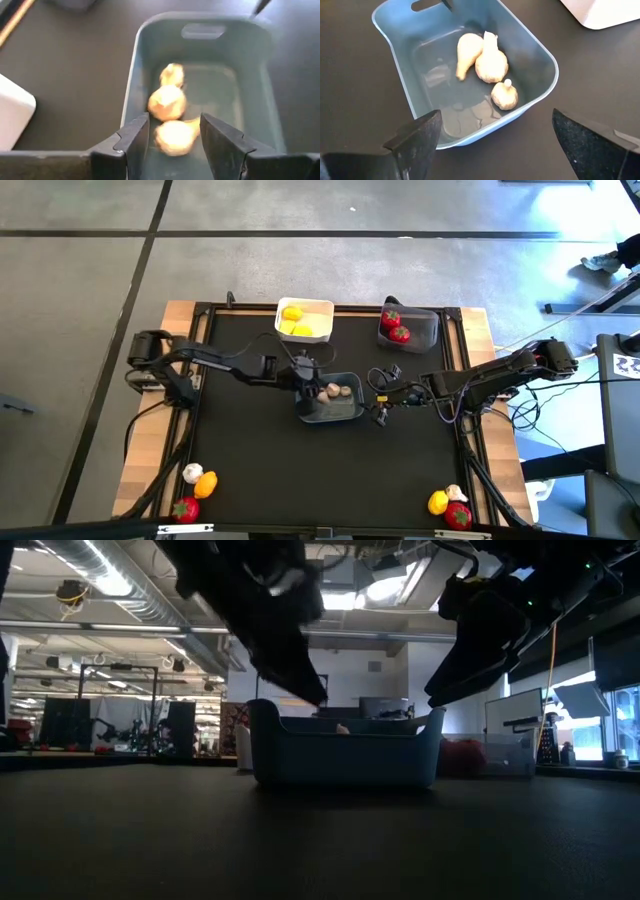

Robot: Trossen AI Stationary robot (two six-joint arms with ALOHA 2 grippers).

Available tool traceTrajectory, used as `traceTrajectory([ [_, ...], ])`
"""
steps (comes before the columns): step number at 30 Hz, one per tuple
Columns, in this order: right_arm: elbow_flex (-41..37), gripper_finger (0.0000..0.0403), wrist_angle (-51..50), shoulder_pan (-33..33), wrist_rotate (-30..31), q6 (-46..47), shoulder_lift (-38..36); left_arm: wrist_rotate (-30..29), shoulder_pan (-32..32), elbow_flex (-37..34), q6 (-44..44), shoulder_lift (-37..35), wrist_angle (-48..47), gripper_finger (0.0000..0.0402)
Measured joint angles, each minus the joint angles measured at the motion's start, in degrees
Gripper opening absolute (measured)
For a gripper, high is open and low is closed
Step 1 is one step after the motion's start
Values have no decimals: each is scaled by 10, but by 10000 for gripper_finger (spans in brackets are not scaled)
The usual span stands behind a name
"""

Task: Sort produce into baskets
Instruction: Put the white garlic into the blue bin

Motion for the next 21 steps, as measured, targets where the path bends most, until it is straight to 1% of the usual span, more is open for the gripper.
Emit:
traceTrajectory([
  [5,0,376,-2,0,0,0,0,7,-25,0,-3,-64,-43,169],
  [9,0,376,-1,0,-1,0,0,20,-58,0,-19,-121,-102,169],
  [16,0,376,-1,0,-1,0,0,31,-128,0,-102,-199,-211,169],
  [21,0,376,0,0,-1,0,0,31,-181,0,-163,-225,-262,169],
])
